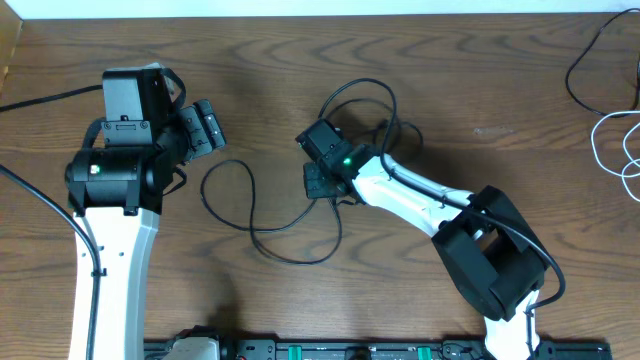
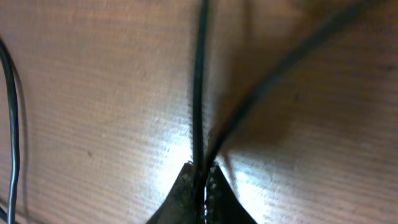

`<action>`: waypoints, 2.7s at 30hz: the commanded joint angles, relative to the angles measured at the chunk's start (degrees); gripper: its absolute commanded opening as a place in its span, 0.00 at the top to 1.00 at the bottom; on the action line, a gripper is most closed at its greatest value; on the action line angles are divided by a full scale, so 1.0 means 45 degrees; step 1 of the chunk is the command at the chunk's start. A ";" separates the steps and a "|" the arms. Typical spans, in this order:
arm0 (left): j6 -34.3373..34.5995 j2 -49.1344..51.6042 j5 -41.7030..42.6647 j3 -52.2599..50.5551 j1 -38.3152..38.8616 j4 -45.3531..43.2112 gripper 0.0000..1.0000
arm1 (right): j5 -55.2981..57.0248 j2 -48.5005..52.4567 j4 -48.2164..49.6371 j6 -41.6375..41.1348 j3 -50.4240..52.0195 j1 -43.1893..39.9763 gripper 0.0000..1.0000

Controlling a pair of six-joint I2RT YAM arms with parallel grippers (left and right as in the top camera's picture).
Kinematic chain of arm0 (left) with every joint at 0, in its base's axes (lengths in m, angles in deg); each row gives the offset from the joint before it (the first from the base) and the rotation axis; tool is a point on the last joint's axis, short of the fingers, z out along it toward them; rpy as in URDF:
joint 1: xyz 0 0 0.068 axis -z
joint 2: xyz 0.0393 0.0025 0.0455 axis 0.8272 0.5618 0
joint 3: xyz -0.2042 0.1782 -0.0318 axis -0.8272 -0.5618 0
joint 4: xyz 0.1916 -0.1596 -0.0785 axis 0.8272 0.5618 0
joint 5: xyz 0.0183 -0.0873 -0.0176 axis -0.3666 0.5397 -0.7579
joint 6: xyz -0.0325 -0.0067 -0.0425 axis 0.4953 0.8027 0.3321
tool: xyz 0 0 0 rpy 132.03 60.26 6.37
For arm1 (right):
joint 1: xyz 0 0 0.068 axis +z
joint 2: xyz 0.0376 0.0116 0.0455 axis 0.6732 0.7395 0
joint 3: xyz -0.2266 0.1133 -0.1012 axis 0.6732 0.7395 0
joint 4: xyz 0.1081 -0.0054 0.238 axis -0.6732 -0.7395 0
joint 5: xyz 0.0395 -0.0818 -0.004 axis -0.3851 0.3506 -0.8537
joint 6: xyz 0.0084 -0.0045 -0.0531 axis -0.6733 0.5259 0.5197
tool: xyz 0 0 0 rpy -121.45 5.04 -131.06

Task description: Untangle cables

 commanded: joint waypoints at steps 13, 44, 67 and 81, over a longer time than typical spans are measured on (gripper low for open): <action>0.0068 0.0131 -0.0058 0.0039 -0.0044 0.0092 0.13 | 0.0321 -0.1792 -0.0743 0.1909 -0.1141 -0.2429 0.99; 0.0068 0.0131 0.0267 0.0039 -0.0044 -0.0068 0.13 | 0.1695 -0.6703 -0.5280 0.5780 -0.8485 -1.7053 0.99; 0.0068 0.0131 0.0267 0.0039 -0.0029 -0.0063 0.13 | 0.1224 -0.2074 -0.5178 0.5338 -0.8471 -1.9360 0.97; 0.0068 0.0136 0.0267 0.0039 -0.0029 -0.0257 0.13 | -0.3619 -0.2739 -0.5095 0.5629 -0.8485 -1.9292 0.14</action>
